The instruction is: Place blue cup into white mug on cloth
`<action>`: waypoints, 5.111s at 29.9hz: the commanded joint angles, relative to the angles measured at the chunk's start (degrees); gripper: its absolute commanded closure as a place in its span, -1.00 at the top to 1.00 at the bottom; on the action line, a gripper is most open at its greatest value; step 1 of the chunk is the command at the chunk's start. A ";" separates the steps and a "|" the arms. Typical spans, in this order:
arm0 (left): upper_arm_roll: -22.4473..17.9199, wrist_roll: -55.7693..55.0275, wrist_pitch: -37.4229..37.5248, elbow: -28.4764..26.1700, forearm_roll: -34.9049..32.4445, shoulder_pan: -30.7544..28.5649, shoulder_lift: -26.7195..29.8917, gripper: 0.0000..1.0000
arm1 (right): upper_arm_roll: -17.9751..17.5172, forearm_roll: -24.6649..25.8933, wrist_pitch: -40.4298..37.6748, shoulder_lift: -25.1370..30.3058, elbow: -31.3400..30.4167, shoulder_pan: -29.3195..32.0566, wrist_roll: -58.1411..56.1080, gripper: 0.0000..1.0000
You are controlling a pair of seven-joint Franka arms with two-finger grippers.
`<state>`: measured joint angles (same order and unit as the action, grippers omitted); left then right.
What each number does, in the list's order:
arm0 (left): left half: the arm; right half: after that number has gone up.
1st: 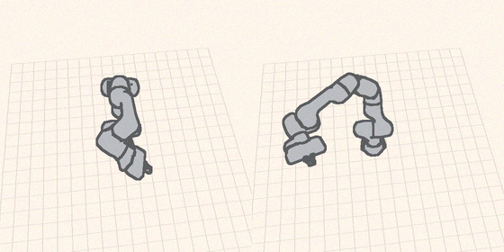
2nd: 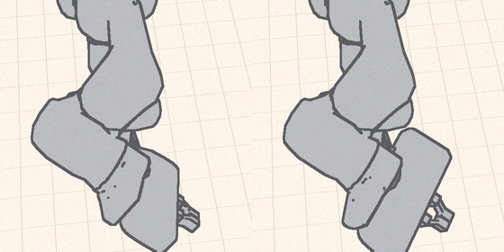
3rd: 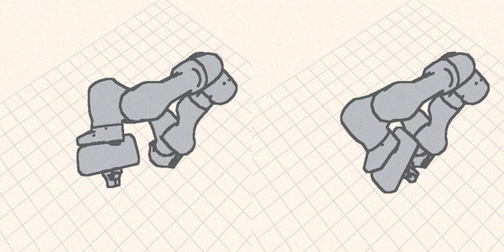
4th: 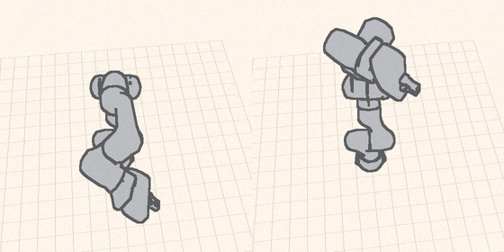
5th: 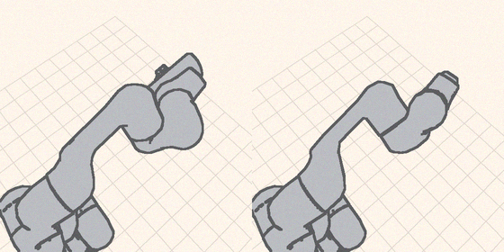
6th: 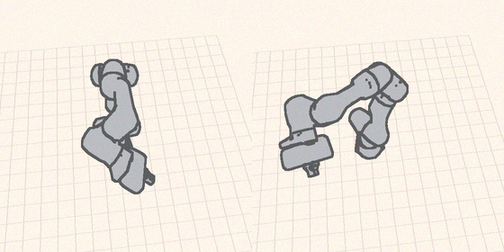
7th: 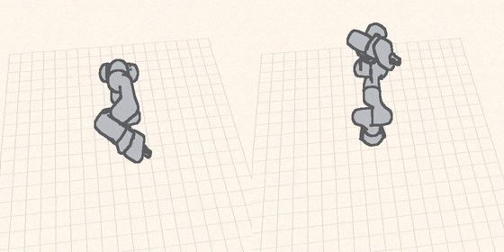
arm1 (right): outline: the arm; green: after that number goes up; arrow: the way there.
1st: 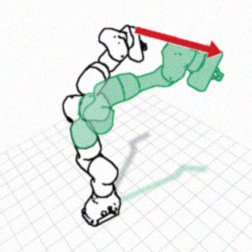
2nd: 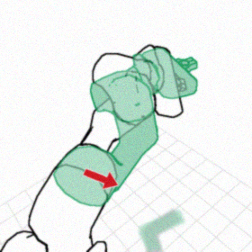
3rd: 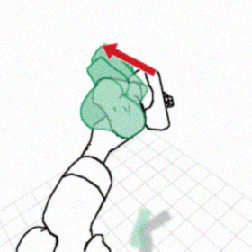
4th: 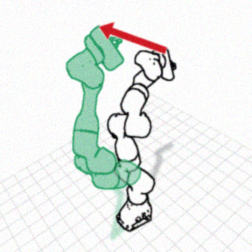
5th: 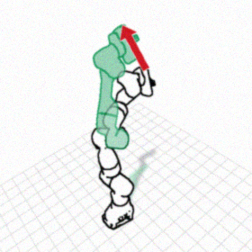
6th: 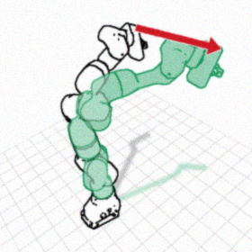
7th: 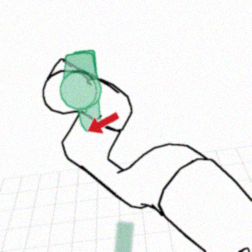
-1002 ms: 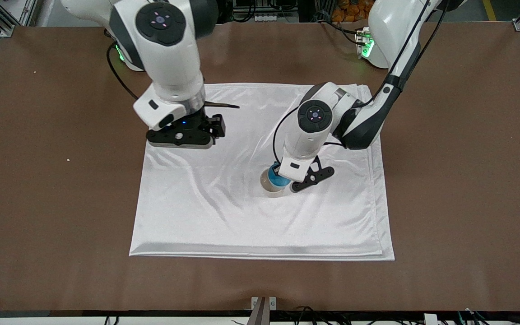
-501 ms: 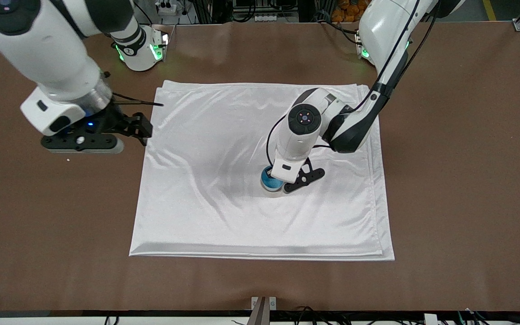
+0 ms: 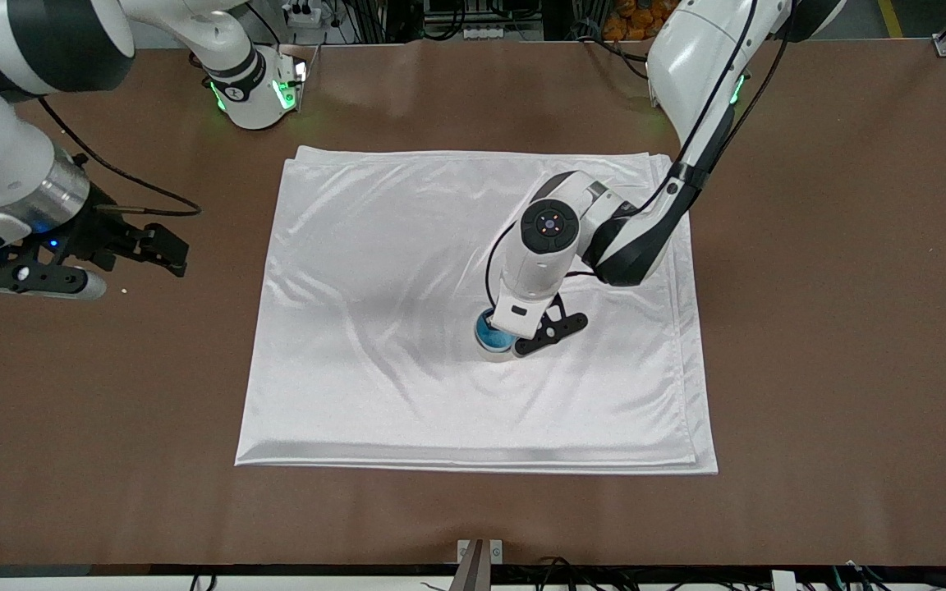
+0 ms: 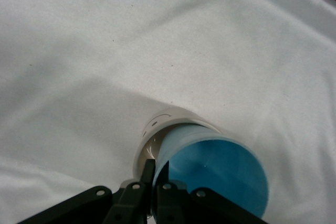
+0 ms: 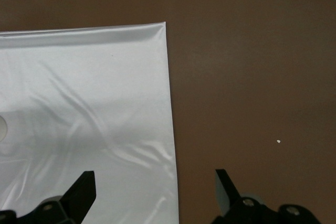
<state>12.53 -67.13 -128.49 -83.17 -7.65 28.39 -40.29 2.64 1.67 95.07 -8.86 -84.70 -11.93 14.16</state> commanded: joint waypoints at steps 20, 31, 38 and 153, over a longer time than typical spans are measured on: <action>-0.22 0.86 -2.37 1.43 -2.37 -0.26 -1.90 1.00 | -0.71 -0.96 8.47 6.84 -10.22 6.48 -6.25 1.00; -2.51 6.13 -2.11 1.43 -2.72 -3.51 0.65 1.00 | -0.71 -0.61 7.76 6.40 -6.00 8.50 -10.46 1.00; -2.60 11.31 -1.85 1.43 -2.81 -10.10 2.76 1.00 | -3.26 -0.44 7.76 6.31 -4.77 13.34 -10.64 1.00; -9.45 67.93 43.68 -8.59 3.96 -28.48 43.54 1.00 | -1.50 -3.16 -7.79 5.26 -0.20 11.84 -16.44 1.00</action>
<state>3.51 0.07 -84.09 -90.18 -3.14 -0.70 1.57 1.19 -0.77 88.43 -3.75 -85.27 0.13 -1.60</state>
